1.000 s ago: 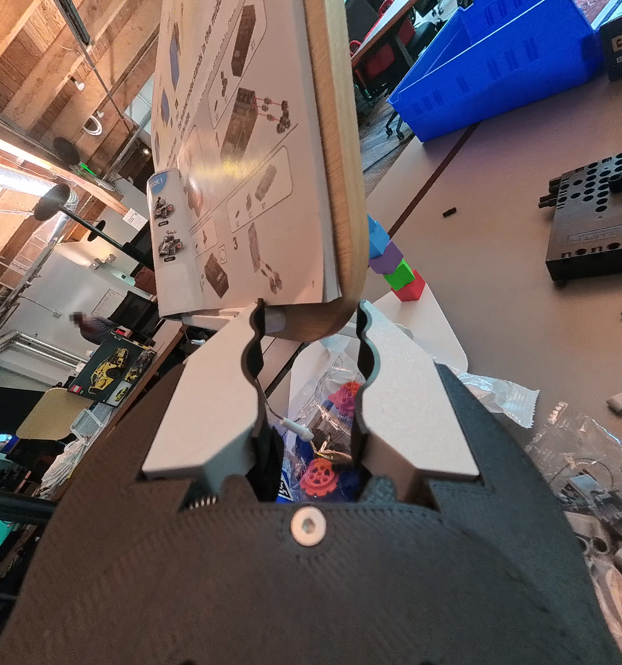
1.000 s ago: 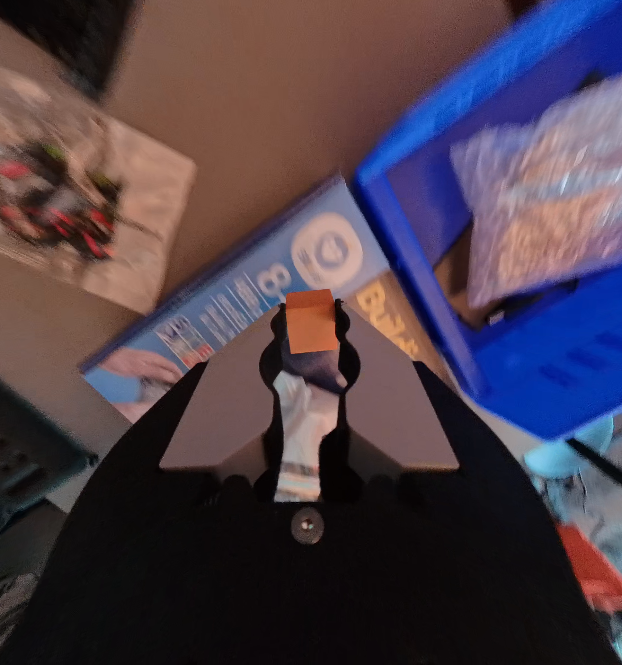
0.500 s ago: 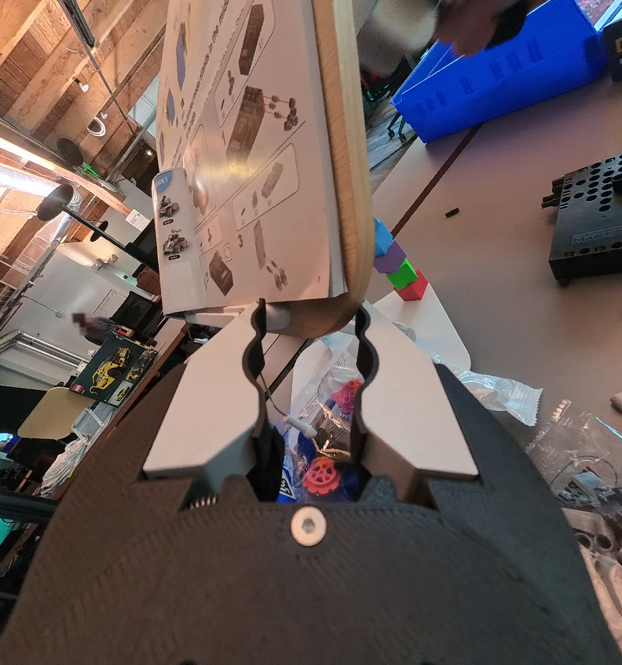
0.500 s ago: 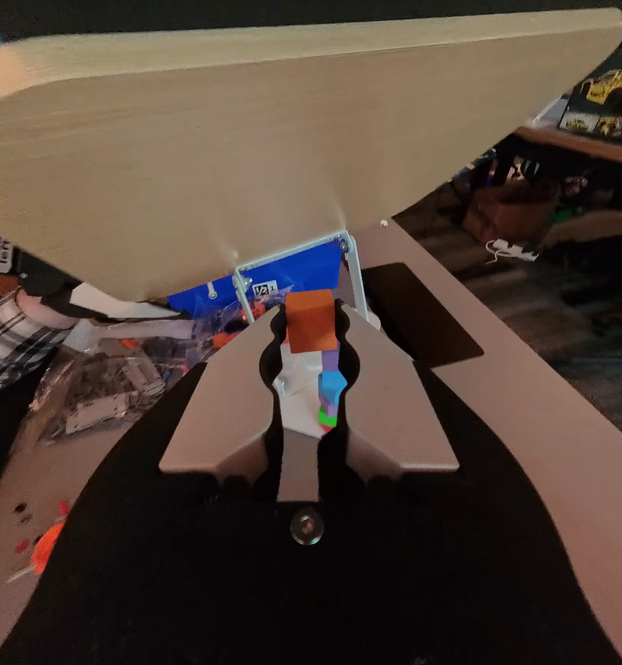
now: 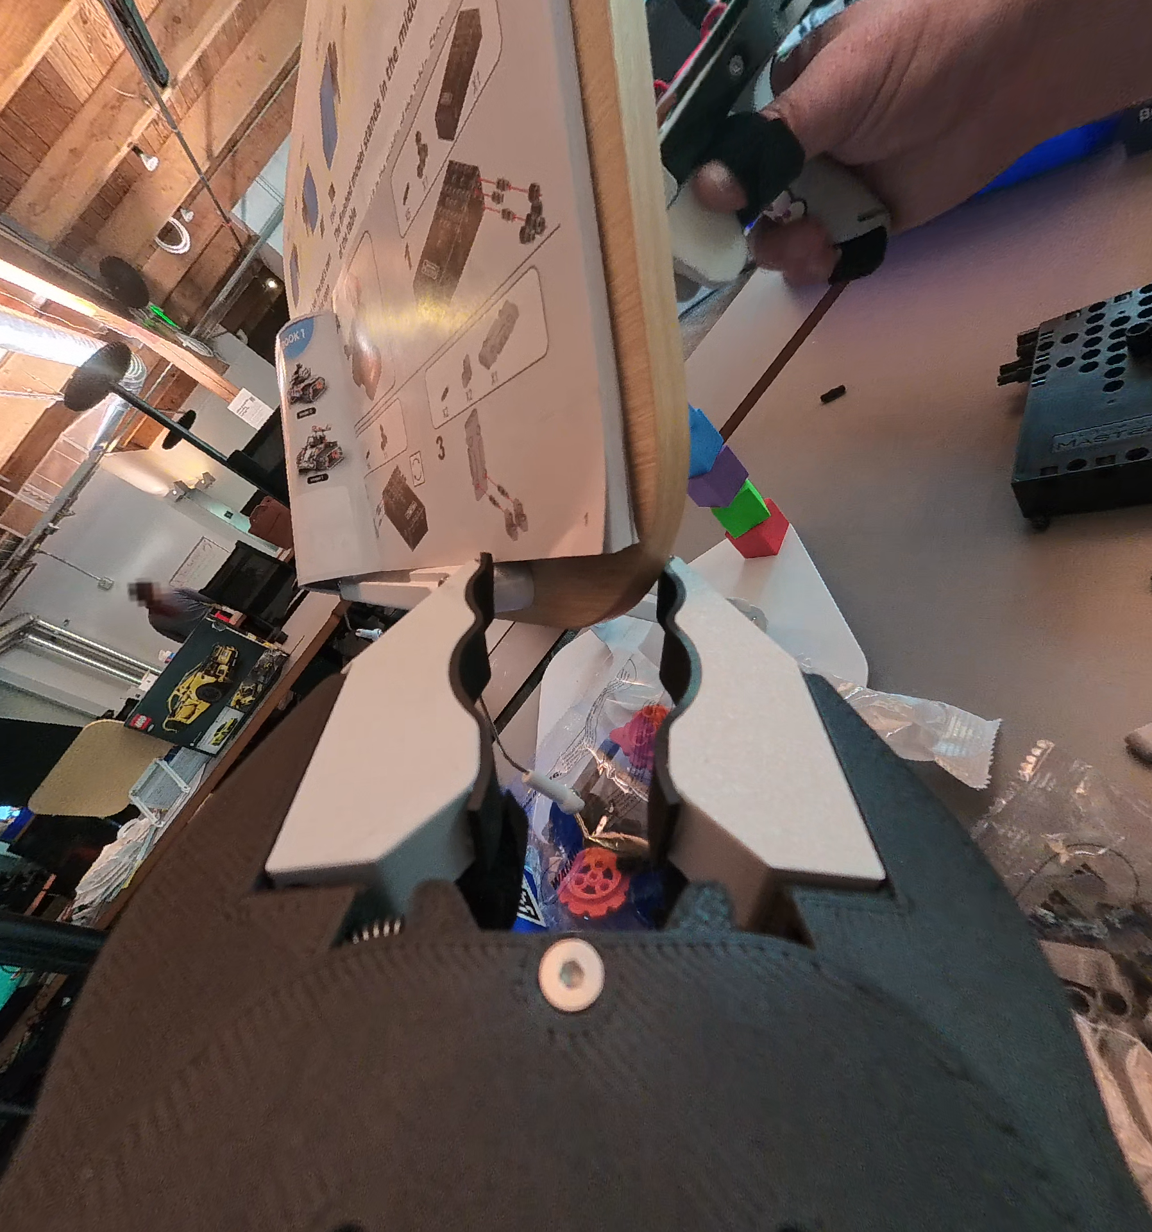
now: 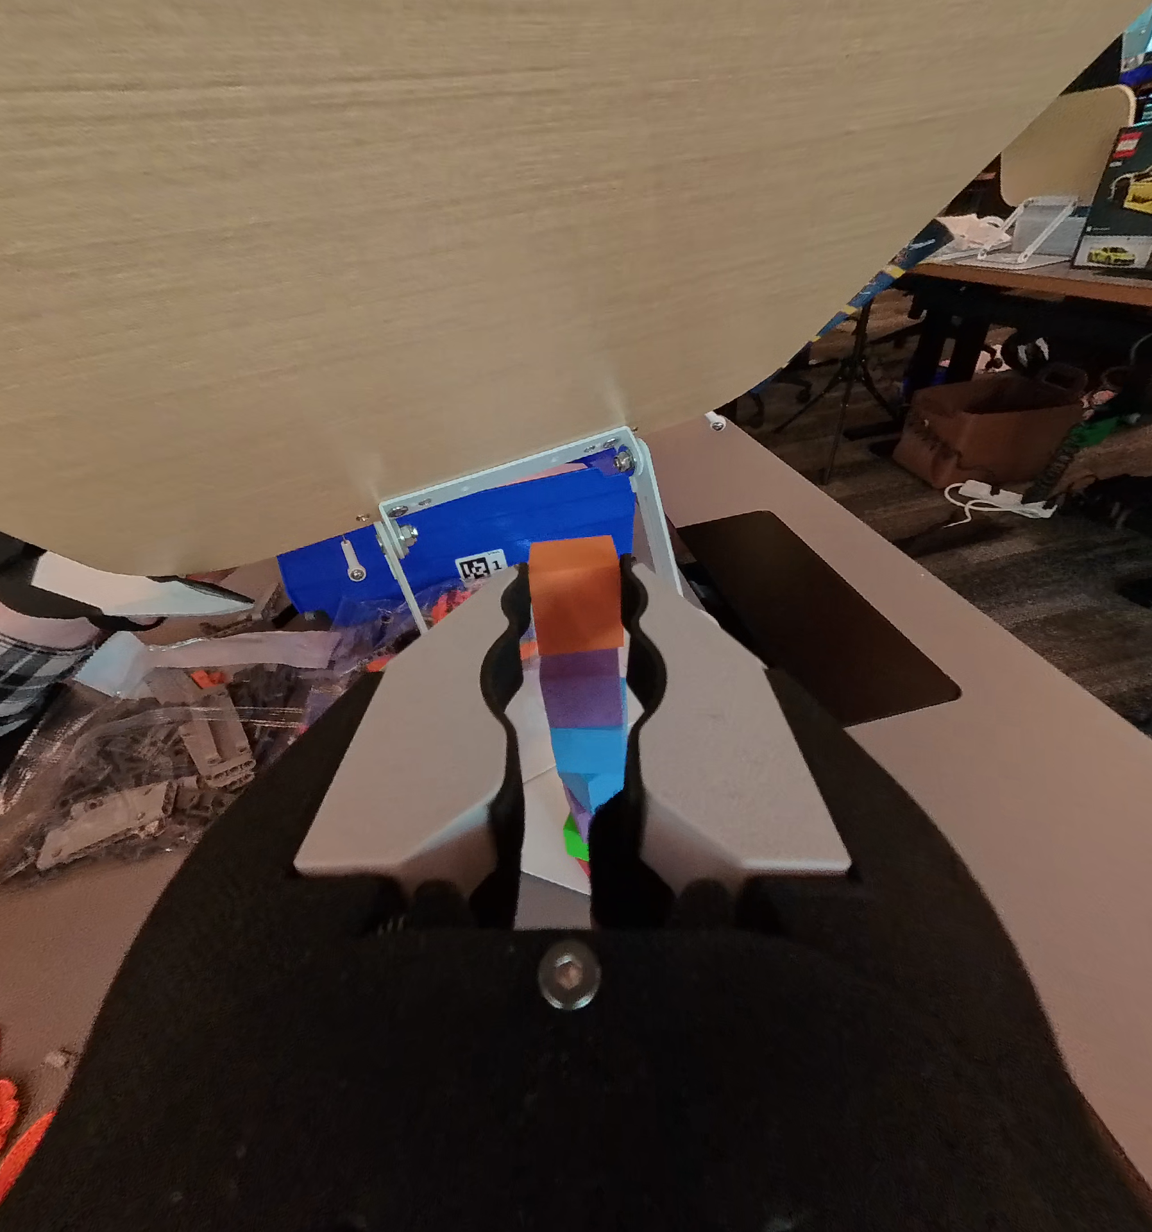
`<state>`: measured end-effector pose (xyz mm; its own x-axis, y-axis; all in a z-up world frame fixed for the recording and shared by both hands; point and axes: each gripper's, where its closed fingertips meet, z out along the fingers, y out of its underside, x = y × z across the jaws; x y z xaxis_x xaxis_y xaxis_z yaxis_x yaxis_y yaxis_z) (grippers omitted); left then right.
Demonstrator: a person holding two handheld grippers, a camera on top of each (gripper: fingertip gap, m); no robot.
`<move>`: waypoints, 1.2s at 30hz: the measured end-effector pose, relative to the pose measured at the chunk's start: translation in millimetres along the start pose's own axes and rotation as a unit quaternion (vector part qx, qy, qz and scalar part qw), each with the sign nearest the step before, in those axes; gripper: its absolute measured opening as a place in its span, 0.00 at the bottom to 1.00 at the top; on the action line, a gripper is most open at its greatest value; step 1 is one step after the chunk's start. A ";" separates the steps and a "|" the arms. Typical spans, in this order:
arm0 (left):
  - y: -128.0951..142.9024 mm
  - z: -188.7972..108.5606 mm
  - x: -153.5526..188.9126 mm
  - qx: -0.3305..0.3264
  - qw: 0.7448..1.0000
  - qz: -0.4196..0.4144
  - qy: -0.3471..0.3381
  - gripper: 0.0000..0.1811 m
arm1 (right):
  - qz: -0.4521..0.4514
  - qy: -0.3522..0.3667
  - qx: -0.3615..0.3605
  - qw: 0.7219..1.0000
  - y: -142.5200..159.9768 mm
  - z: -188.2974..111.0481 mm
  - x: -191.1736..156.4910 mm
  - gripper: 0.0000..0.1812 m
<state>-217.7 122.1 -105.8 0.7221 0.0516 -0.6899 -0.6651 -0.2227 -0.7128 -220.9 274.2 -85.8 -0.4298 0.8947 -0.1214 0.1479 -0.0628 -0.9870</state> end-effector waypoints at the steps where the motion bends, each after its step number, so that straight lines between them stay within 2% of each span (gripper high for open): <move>1: 0.0 0.0 0.0 0.000 1.000 0.000 0.000 0.26 | 0.003 -0.003 0.003 1.000 0.8 0.8 -0.6 0.14; 11: -0.2 0.4 0.8 0.000 1.000 0.001 0.001 0.27 | 0.017 -0.001 0.002 1.000 10.5 -1.4 2.8 0.14; 16: -0.2 0.6 1.2 -0.001 1.000 0.001 0.002 0.27 | 0.025 0.001 0.006 1.000 9.4 -6.9 2.4 0.19; 27: -0.5 0.7 1.0 -0.001 1.000 0.001 0.000 0.27 | -0.008 0.050 -0.007 0.999 -4.8 -49.3 -10.1 0.23; 32: -1.0 -0.4 -0.3 -0.002 1.000 0.001 -0.003 0.28 | -0.024 0.091 -0.042 0.995 6.0 -70.2 -22.9 0.17; 36: -2.6 -1.3 -0.3 -0.002 1.000 0.002 -0.004 0.28 | -0.033 0.105 -0.061 0.992 21.7 -71.1 -41.1 0.04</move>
<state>-215.9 121.4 -103.6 0.7175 0.0576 -0.6941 -0.6678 -0.2262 -0.7091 -136.7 267.5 -94.7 -0.2484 0.9685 -0.0188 0.2373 0.0420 -0.9705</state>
